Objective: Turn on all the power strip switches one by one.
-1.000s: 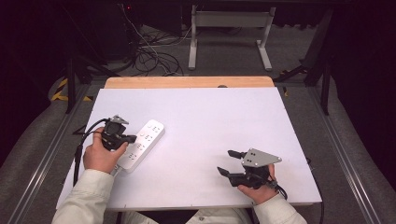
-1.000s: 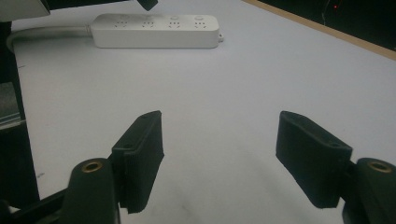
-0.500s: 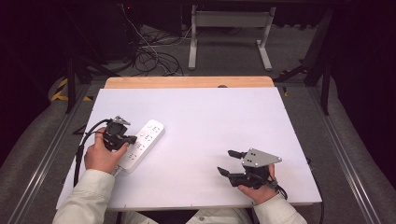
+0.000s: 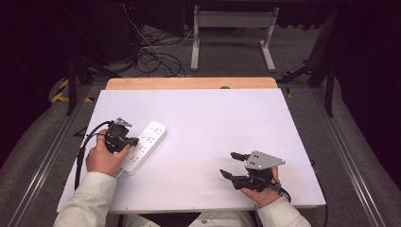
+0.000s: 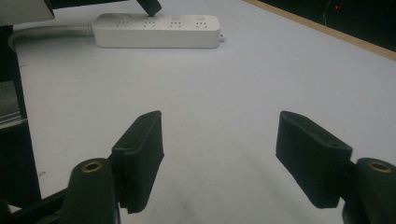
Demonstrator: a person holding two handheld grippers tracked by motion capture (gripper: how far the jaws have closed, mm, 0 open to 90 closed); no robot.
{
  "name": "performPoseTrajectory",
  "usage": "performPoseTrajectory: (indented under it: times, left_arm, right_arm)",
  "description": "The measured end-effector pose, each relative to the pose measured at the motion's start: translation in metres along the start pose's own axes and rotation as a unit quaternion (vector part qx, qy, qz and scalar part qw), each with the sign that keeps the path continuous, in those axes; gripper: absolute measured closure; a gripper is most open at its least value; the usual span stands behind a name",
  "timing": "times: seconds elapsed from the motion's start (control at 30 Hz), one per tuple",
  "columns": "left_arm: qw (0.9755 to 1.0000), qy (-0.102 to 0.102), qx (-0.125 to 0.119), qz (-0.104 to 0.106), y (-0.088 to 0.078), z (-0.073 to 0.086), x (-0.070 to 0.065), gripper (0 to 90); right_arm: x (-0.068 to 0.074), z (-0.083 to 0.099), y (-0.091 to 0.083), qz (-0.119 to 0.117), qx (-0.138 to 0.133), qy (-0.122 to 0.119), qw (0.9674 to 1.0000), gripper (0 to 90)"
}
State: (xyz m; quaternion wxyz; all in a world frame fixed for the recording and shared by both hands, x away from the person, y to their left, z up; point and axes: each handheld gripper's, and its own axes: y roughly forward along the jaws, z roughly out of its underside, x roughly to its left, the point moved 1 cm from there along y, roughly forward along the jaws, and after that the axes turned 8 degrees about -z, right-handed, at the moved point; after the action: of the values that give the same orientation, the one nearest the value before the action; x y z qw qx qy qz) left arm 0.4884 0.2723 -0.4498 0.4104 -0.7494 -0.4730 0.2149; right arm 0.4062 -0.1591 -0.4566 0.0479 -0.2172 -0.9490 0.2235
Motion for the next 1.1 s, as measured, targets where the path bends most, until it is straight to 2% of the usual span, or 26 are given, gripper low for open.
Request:
performPoseTrajectory:
  times: [0.2,0.33,0.57,0.7,1.0,1.1]
  left_arm:
    - [1.0000,-0.004,-0.001,-0.005,0.0011,0.0007,-0.0001,90.0]
    - [0.9998,0.004,0.001,-0.018,0.0016,-0.0002,-0.0037,90.0]
    - [0.9998,0.000,0.002,-0.020,0.0026,0.0007,-0.0052,90.0]
    - [0.9999,-0.012,-0.009,-0.008,0.0045,0.0028,-0.0035,90.0]
    - [0.9994,-0.033,-0.008,0.006,0.0044,0.0067,-0.0019,90.0]
    - [0.9996,-0.019,-0.015,-0.013,0.0034,0.0068,-0.0056,90.0]
  right_arm:
    - [0.0002,0.0000,-0.0002,0.000,0.000,0.000,1.0000,32.6]
    - [0.0005,0.0000,0.0002,-0.001,0.001,0.001,1.0000,32.6]
    - [0.0011,0.0000,0.0007,-0.002,0.001,0.000,1.0000,32.5]
    - [0.0013,-0.0001,0.0012,-0.004,0.001,0.000,1.0000,32.6]
    - [0.0017,-0.0001,-0.0002,-0.004,-0.001,0.000,1.0000,32.5]
    - [0.0017,-0.0003,-0.0004,-0.004,-0.001,0.000,1.0000,32.4]
